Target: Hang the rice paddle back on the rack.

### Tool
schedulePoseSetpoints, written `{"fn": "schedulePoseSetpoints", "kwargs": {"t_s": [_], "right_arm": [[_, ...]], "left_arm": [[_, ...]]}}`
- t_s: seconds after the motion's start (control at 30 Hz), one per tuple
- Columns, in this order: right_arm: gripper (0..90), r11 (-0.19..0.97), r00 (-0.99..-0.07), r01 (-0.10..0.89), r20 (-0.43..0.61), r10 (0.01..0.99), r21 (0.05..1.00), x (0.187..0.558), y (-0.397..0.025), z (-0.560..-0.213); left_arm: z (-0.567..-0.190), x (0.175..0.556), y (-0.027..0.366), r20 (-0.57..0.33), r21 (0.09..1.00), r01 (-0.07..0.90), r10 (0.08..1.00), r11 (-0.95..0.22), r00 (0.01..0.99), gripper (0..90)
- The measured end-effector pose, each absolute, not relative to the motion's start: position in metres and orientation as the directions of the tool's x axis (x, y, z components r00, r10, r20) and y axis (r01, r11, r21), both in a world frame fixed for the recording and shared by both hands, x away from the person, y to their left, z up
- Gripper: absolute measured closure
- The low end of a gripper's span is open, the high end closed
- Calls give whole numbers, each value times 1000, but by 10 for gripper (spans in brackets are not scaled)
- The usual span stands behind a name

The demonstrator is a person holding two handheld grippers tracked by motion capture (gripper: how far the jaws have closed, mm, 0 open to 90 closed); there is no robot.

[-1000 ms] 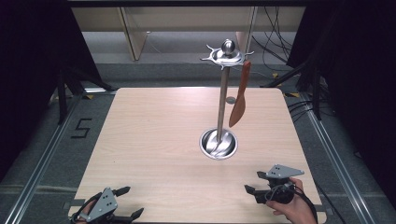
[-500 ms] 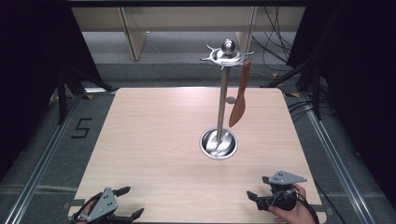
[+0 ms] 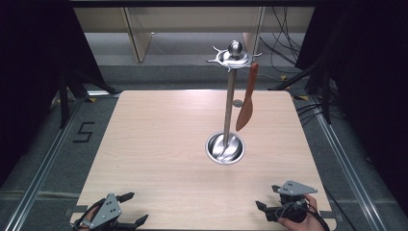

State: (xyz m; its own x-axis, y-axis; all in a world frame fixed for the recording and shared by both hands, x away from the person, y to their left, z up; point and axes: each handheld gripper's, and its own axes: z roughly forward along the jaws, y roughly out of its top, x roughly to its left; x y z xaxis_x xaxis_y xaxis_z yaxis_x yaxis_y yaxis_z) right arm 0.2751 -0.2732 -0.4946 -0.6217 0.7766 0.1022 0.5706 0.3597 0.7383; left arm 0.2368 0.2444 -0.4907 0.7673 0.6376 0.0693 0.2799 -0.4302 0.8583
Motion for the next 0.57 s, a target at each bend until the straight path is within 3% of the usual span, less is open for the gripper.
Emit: {"fn": "schedulePoseSetpoints", "kwargs": {"t_s": [0.2, 0.23, 0.33, 0.4, 0.57], "right_arm": [[168, 371, -636, 565, 103, 765, 737, 275, -273, -497], [168, 372, -637, 564, 103, 764, 737, 275, -273, -497], [167, 370, -627, 561, 88, 774, 740, 275, -274, -496], [168, 365, -620, 572, 96, 779, 735, 274, -274, -496], [167, 369, -627, 559, 87, 774, 743, 275, -274, -496]], "left_arm": [[-490, 237, 246, 85, 851, 273, 631, -449, 771, 167], [-491, 236, 244, 47, 862, 298, 650, -411, 759, 167], [-490, 238, 246, 87, 850, 272, 629, -451, 772, 167], [-492, 236, 243, 46, 857, 304, 651, -415, 758, 167], [-491, 237, 244, 76, 850, 282, 633, -445, 770, 167]]}}
